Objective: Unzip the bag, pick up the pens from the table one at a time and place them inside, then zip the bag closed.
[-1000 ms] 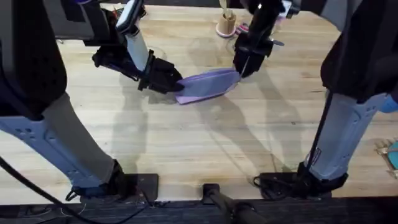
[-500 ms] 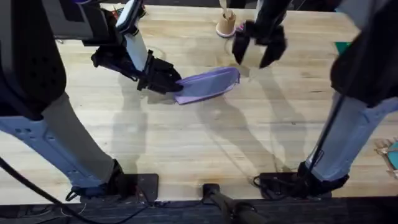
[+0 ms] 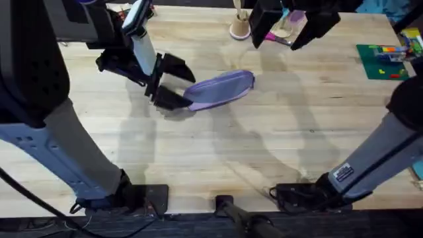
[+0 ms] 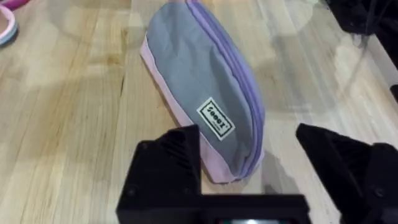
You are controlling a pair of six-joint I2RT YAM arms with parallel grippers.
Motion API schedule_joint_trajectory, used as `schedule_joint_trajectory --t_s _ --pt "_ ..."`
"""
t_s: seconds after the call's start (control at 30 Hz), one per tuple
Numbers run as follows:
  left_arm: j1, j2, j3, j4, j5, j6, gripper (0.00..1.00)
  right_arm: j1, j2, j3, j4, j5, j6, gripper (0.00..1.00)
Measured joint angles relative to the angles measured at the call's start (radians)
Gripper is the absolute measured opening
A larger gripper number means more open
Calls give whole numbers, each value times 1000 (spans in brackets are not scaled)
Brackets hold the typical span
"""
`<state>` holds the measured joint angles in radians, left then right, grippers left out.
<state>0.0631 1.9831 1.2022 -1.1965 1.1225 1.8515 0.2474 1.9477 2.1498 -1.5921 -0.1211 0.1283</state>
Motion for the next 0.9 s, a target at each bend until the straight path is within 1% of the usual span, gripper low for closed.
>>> schedule_joint_trajectory --t_s 0.03,0.07,0.13,0.23,0.33,0.47,0.57,0.63,0.73,0.77,0.9 --pt "1 0 0 -1 0 -1 928 0 -2 0 0 0 -11 996" --pt "1 0 0 -1 0 -2 977 0 -6 0 0 0 -23 996" --pt "1 0 0 0 -1 -3 992 0 -22 0 0 0 -48 996" --pt "1 0 0 2 -28 -3 995 0 -67 0 1 0 -108 995" --pt "3 0 3 -44 -70 -3 996 0 -131 -22 8 0 -172 995" --pt "5 -22 35 -102 -130 -3 997 0 -241 -126 8 2 -254 996" --pt "5 -86 95 -122 -184 -21 998 0 -316 -237 10 20 -296 996" --pt "5 -144 145 -125 -222 -66 998 0 -357 -313 14 29 -313 996" --pt "5 -231 221 -134 -290 -172 998 0 -409 -417 29 34 -325 996" --pt "5 -256 241 -138 -316 -215 998 0 -424 -443 36 36 -330 996" --pt "5 -350 297 -144 -435 -428 996 0 -500 -522 59 44 -359 996"
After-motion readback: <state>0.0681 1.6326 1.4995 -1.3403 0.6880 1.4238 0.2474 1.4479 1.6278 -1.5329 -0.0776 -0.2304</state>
